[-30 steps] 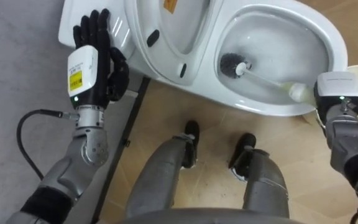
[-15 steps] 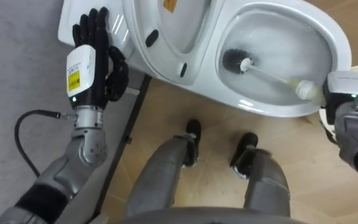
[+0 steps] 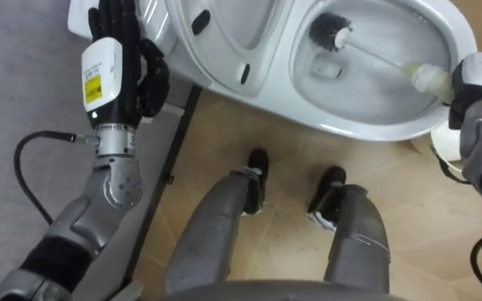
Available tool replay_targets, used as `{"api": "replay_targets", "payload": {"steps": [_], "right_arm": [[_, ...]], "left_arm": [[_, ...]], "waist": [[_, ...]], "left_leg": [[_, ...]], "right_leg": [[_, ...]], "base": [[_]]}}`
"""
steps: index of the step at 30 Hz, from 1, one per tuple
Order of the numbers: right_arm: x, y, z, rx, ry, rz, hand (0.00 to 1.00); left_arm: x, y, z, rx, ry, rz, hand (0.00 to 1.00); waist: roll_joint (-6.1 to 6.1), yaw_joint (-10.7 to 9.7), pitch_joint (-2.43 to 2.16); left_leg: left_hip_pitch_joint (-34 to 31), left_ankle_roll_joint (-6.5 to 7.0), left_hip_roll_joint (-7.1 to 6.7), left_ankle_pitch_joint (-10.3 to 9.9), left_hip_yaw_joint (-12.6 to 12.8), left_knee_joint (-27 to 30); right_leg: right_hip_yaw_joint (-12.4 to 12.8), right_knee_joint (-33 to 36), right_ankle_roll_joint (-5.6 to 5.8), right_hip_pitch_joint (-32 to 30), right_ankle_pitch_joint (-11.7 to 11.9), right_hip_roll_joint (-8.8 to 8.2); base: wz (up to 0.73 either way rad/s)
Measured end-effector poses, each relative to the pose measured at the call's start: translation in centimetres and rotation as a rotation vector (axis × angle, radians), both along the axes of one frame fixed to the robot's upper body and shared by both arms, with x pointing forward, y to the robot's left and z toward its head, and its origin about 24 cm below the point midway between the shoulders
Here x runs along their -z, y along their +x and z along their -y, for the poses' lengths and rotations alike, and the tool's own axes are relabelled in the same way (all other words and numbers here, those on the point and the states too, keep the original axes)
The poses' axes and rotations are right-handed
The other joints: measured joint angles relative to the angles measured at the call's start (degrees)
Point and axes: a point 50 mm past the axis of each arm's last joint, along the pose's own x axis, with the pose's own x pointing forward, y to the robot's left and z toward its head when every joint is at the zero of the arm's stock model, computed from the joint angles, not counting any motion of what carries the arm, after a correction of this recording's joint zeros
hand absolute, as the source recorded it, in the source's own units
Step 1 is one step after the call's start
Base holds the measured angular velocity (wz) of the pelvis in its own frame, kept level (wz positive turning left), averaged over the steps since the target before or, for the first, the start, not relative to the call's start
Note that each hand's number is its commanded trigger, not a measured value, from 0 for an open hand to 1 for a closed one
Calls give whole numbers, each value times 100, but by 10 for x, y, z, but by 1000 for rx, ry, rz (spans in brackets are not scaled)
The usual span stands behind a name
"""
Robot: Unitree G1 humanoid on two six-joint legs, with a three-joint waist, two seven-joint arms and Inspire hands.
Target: Brush toilet
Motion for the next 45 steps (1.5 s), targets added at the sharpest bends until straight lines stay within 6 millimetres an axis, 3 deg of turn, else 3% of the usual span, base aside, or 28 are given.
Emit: {"api": "replay_targets", "payload": {"steps": [2, 7, 10, 13, 16, 21, 23, 27, 29, 33, 36, 40, 42, 43, 45], "right_arm": [[6, -3, -5, -17, -29, -37, 100], [28, -22, -11, 13, -12, -107, 100], [35, -29, -13, 15, -1, -126, 100], [46, -42, -13, 21, 1, -166, 100], [46, -46, -6, 28, -16, -174, 100], [26, -41, 22, 32, -86, -164, 100], [15, -36, 34, 54, -85, -132, 100], [-3, -31, 52, 149, -25, -38, 100], [-10, -26, 53, 150, -14, 15, 100], [-15, -15, 40, 10, -121, 19, 100], [1, -13, 5, -165, -174, -4, 100], [33, -41, -28, -170, -117, -56, 100], [38, -45, -36, -150, -70, -63, 100], [39, -46, -36, -132, -49, -69, 100], [39, -45, -31, -109, -46, -73, 100]], "left_arm": [[2, 0, 2, -3, 3, -10, 0], [8, -8, 3, -14, -13, -34, 0], [15, -15, 2, -20, -13, -65, 0], [22, -19, 1, -23, -11, -93, 0], [23, -19, 2, -16, -17, -92, 0], [18, -14, 8, 18, -51, -96, 0], [13, -13, 7, 32, -43, -83, 0], [5, -12, 10, 45, -42, -58, 0], [4, -11, 8, 42, -16, -51, 0], [4, -9, 6, 32, -8, -54, 0], [5, -10, 7, 34, -8, -64, 0], [10, -14, 6, 11, -29, -69, 0], [14, -18, 3, -12, -54, -70, 0], [18, -19, 1, -18, -71, -75, 0], [20, -19, -2, -24, -76, -77, 0]], "waist": [[108, 15, -2], [313, 61, -84], [402, -21, -129], [434, -62, -133], [429, -18, -130], [335, 117, -71], [257, 107, -41], [40, 50, -34], [-35, -3, -35], [-112, -88, -30], [-70, -62, -51], [65, -81, -93], [125, -71, -119], [223, -69, -123], [299, -40, -144]], "left_leg": [[16, -9, 33, -4, -63, -26], [114, -20, 113, 0, -69, -185], [258, -27, 125, 3, -103, -243], [424, -32, 118, -1, -114, -338], [456, -32, 110, -1, -98, -354], [428, -27, 71, 2, -50, -337], [361, -12, -2, 27, -49, -349], [231, 27, -210, 70, -57, -338], [209, 29, -210, 71, -43, -286], [224, 29, -192, 67, -52, -139], [301, 29, -58, 63, -36, -153], [362, -12, 110, 25, -120, -270], [367, -19, 185, 22, -60, -331], [382, -26, 228, 38, -64, -378], [390, -34, 246, 48, -53, -410]], "right_leg": [[-76, -132, -10, 90, 52, 70], [-135, -446, -3, 271, 156, 180], [-198, -588, 5, 467, 158, 215], [-204, -698, 34, 657, 140, 256], [-175, -701, 49, 669, 124, 246], [-118, -601, 65, 572, 89, 158], [-96, -451, 67, 425, 34, 64], [-32, -8, 83, 116, -145, -209], [-25, 56, 89, 91, -175, -238], [-92, 72, 82, 208, -180, -226], [-43, -166, 121, 353, -84, -25], [-188, -628, 150, 604, 120, 259], [-201, -810, 106, 639, 250, 325], [-201, -970, 87, 698, 344, 392], [-185, -1012, 24, 700, 413, 422]], "base": [[-2], [-4], [6], [5], [0], [0], [14], [20], [9], [0], [-16], [-12], [-33], [-26], [-9]]}}
